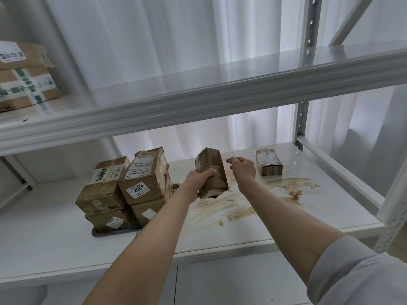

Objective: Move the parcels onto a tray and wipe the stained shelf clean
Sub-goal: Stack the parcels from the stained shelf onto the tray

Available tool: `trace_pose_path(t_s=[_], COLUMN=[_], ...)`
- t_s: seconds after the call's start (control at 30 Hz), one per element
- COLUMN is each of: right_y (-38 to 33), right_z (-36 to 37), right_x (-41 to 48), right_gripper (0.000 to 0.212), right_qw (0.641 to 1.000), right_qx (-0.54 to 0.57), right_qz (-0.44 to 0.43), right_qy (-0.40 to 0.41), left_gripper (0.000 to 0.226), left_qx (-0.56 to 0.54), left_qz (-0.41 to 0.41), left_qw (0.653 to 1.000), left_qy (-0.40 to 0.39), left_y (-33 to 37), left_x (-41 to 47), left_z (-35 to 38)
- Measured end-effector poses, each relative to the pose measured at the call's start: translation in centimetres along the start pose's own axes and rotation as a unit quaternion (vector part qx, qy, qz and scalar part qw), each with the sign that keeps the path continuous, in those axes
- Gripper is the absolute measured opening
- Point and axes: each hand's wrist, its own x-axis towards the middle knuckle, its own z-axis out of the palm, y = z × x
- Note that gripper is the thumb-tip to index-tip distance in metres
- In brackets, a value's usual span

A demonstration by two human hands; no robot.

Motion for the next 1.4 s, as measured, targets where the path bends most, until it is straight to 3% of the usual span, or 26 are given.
trace_pose_path(t_s=[0.1, 0.37, 0.77, 0.9, 1.03, 1.4], right_y=[0.3, 0.7, 1.3, 1.1, 1.8, 1.8], right_z=[-0.1, 0.3, -0.1, -0.2, 0.4, 0.5], right_x=[0.4, 0.3, 0.4, 0.2, 0.6, 0.5], right_gripper=[0.018, 0.036, 0.088, 0.069, 0.049, 0.033], right_qw=[1.0, 0.991, 0.945, 0.926, 0.931, 0.947], right_qx=[-0.004, 0.001, -0.036, -0.059, -0.059, -0.055], right_qz=[0.011, 0.066, 0.168, 0.167, 0.145, 0.121], right_qy=[-0.008, -0.118, -0.28, -0.334, -0.329, -0.293], left_gripper=[0.033, 0.057, 0.05, 0.056, 0.054, 0.044], left_qx=[-0.017, -0.052, -0.199, -0.249, -0.286, -0.292], left_qz=[-0.017, -0.036, -0.077, -0.099, -0.112, -0.136], left_qw=[1.0, 0.998, 0.976, 0.962, 0.95, 0.947], left_qy=[-0.005, 0.007, 0.043, 0.057, 0.047, 0.016], left_y=[-0.2, 0.4, 0.2, 0.2, 0.3, 0.6], left_x=[0.2, -0.3, 0.2, 0.2, 0.5, 0.1], left_z=[-0.4, -0.4, -0.7, -0.9, -0.8, -0.5])
